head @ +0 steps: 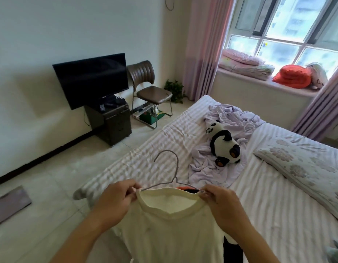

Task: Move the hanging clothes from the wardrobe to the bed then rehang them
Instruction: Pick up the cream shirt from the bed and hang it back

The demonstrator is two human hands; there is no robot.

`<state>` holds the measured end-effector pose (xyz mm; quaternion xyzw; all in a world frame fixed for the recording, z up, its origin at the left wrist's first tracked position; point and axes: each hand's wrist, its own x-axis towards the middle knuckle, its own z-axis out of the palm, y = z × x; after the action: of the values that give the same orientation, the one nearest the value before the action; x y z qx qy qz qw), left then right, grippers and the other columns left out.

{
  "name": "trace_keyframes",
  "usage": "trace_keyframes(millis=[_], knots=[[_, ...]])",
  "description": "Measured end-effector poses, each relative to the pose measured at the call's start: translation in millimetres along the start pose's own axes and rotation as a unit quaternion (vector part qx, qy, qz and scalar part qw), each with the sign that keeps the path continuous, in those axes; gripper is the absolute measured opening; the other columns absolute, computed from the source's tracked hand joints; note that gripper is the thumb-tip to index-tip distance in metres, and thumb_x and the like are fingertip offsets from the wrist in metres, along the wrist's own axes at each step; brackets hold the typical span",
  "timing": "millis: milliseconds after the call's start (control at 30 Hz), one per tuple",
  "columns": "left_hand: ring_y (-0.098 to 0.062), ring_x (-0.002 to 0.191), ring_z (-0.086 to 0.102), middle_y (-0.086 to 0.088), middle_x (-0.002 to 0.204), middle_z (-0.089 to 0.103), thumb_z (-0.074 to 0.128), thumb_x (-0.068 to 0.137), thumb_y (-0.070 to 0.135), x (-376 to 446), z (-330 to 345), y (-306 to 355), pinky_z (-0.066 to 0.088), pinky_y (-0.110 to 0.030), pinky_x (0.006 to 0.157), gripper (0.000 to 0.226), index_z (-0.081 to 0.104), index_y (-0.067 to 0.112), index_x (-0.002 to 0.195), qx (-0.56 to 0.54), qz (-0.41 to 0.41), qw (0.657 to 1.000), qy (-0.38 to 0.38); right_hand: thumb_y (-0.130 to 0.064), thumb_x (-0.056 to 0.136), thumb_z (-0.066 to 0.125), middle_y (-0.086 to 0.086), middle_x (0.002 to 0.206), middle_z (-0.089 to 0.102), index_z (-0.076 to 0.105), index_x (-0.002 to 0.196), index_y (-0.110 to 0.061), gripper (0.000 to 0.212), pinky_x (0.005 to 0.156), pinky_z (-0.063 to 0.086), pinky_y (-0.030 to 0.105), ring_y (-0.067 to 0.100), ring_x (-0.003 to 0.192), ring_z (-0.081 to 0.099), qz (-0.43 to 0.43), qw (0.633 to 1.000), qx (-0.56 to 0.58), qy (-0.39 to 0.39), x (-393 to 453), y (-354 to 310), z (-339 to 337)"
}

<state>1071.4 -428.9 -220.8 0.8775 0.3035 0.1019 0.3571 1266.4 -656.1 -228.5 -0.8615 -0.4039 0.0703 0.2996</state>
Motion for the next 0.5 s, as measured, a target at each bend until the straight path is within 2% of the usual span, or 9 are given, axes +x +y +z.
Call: trace_keyframes(millis=[100,267,367,500], knots=[[0.004,0.074,0.063,0.014,0.073,0.069,0.067,0.089,0.015,-35,-33,-10,0.053,-0.026,0.072,0.019,0.069,0.034,0.087,0.004,-0.028,0.999,0.045,-0.026,0.093,0.063,-0.013,0.065,0.058,0.054,0.068,-0.031,0.027,0.062,0.046,0.03,0.007,0.066,0.056,-0.044,0.999,0.016,-0.015,1,-40,4],[0.0,0.076,0.064,0.018,0.078,0.068,0.065,0.091,0.02,-99,-71,-24,0.054,-0.03,0.075,0.018,0.069,0.038,0.09,0.025,-0.095,0.987,0.13,-0.029,0.093,0.063,-0.014,0.068,0.063,0.066,0.078,-0.026,0.015,0.066,0.044,0.022,0.003,0.072,0.059,-0.111,0.99,0.015,-0.084,6,-94,15],[0.0,0.077,0.063,0.021,0.081,0.068,0.06,0.093,0.027,-138,-81,-28,0.054,-0.031,0.074,0.015,0.068,0.04,0.094,0.054,-0.14,0.97,0.19,-0.028,0.093,0.062,-0.013,0.07,0.064,0.065,0.076,-0.026,0.018,0.064,0.044,0.024,0.003,0.071,0.059,-0.163,0.978,0.02,-0.13,11,-119,25],[-0.002,0.078,0.064,0.02,0.084,0.07,0.059,0.093,0.028,-192,-86,-26,0.054,-0.033,0.072,0.016,0.07,0.04,0.095,0.073,-0.209,0.938,0.268,-0.023,0.094,0.061,-0.017,0.07,0.064,0.066,0.077,-0.029,0.018,0.065,0.043,0.016,-0.002,0.08,0.059,-0.248,0.948,0.026,-0.2,12,-153,34]])
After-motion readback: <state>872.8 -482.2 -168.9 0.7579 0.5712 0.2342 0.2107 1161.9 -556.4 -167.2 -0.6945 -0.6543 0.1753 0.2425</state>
